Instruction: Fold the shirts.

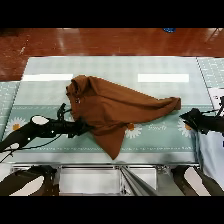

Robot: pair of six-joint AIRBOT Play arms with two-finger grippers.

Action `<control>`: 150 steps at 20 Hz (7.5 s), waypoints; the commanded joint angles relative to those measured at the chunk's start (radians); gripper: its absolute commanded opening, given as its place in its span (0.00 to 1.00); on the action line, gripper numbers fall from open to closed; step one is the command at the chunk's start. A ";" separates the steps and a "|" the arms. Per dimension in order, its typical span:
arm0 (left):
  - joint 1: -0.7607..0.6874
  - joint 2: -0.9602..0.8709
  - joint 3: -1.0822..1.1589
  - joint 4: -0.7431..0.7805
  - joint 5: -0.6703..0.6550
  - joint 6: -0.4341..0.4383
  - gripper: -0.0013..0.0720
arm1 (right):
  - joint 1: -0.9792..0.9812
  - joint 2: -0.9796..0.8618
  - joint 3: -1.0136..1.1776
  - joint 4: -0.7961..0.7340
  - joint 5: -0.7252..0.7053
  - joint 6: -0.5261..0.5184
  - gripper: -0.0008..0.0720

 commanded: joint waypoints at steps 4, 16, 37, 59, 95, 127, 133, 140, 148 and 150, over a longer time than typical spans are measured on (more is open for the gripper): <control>0.009 -0.005 0.108 -0.046 -0.018 0.051 0.04 | -0.001 -0.078 0.083 0.034 -0.098 -0.010 0.58; 0.008 -0.005 0.116 -0.046 -0.019 0.050 0.04 | 0.000 -0.558 0.389 0.034 0.038 -0.227 0.58; 0.101 -0.004 0.193 -0.046 -0.081 0.061 0.04 | 0.241 -0.756 0.580 0.148 0.227 -0.412 0.04; 0.745 0.331 1.565 0.004 -0.575 0.031 0.04 | 0.240 0.332 1.352 -0.231 0.332 0.133 0.04; 0.286 -0.478 1.238 0.900 -0.322 -0.480 0.71 | 0.328 -0.808 1.067 0.249 -0.017 0.067 0.58; 0.659 -0.281 0.399 0.473 -0.393 0.007 0.04 | -0.053 0.089 -0.142 -0.100 0.189 0.110 0.58; 0.659 -0.280 0.400 0.473 -0.401 0.013 0.04 | 0.128 -0.075 -0.169 0.093 0.042 0.081 0.58; 0.659 -0.280 0.405 0.446 -0.401 0.014 0.04 | 0.338 -0.298 -0.051 0.275 -0.125 0.023 0.13; 0.666 -0.100 0.761 -0.270 -0.452 0.192 0.04 | 0.377 -0.264 0.804 0.138 0.141 0.060 0.04; 0.674 -0.034 0.906 -0.343 -0.432 0.198 0.04 | 0.377 -0.222 1.042 0.048 0.156 0.103 0.04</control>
